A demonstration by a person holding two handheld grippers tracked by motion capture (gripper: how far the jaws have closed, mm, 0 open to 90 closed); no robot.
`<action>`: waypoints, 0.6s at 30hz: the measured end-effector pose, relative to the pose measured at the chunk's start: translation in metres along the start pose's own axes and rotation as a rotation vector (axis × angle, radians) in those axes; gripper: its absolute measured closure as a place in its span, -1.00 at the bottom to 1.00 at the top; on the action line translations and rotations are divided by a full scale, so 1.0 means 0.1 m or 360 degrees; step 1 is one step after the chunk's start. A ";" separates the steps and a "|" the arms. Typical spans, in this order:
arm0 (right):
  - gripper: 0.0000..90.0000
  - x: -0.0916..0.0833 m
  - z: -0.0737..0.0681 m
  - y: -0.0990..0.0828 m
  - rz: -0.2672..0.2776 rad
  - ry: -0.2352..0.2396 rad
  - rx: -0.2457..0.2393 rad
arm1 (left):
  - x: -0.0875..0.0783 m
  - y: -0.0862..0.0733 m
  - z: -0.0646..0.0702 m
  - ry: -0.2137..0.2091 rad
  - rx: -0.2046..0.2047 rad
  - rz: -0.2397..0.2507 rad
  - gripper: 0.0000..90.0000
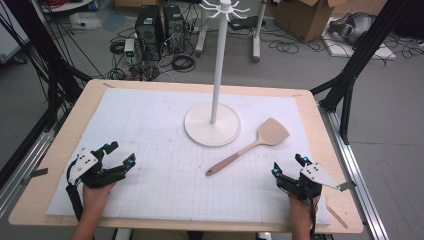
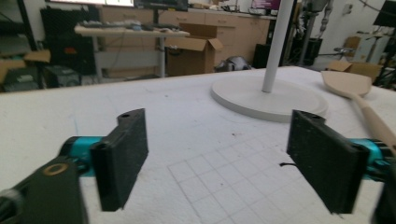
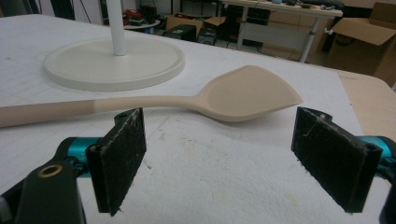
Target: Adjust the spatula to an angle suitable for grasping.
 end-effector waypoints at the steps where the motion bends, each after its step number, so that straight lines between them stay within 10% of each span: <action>1: -0.63 0.00 0.00 0.00 0.0000 0.0000 0.0000 | 0.01 0.01 0.00 -0.0025 -0.0033 0.0002 -0.45; 18: -0.63 0.03 -0.02 -0.01 -0.0045 -0.0008 -0.0036 | 0.93 0.65 0.55 -0.0478 0.0094 -0.0131 -0.45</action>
Point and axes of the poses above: each handheld gripper's, and its own axes: x roughly forward along the jaws, y roughly out of its top, z roughly to its right, the point moved 4 cm from there along x, roughly forward along the jaws, and after that the axes turned 13 degrees about x, right-handed, at the moved point
